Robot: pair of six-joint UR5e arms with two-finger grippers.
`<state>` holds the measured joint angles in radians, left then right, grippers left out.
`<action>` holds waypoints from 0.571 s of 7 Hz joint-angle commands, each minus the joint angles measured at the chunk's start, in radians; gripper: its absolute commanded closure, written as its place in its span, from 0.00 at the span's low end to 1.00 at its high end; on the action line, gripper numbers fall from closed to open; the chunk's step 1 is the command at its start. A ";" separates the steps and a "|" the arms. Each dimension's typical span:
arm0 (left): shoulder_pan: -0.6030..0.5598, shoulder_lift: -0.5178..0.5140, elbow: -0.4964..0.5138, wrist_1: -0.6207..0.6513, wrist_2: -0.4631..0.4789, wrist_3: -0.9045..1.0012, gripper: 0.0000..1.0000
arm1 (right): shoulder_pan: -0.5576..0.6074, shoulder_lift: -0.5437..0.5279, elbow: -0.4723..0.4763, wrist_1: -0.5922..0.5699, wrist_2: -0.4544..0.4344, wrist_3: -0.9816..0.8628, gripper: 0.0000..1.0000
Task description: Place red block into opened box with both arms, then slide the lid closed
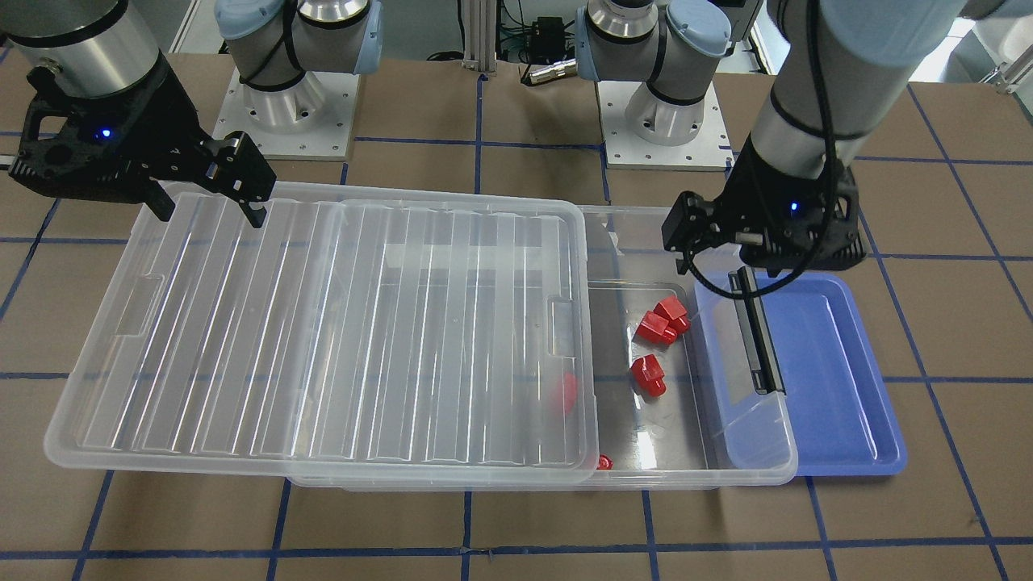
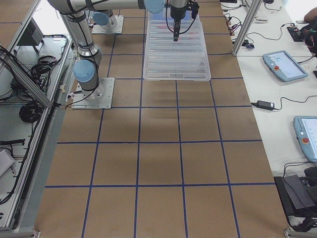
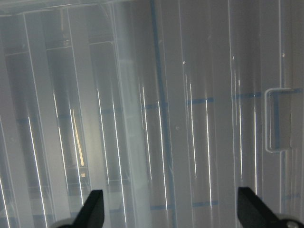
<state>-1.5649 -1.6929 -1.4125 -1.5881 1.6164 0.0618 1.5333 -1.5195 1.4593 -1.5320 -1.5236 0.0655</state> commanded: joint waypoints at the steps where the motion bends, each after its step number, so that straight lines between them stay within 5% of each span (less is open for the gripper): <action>1: -0.006 0.073 -0.003 -0.096 -0.006 0.001 0.00 | 0.001 -0.002 0.000 0.001 -0.006 -0.001 0.00; 4: -0.003 0.062 -0.060 -0.081 -0.003 0.104 0.00 | 0.001 -0.001 0.001 0.003 -0.009 0.000 0.00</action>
<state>-1.5687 -1.6169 -1.4633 -1.6774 1.6138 0.1482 1.5340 -1.5213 1.4592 -1.5295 -1.5352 0.0634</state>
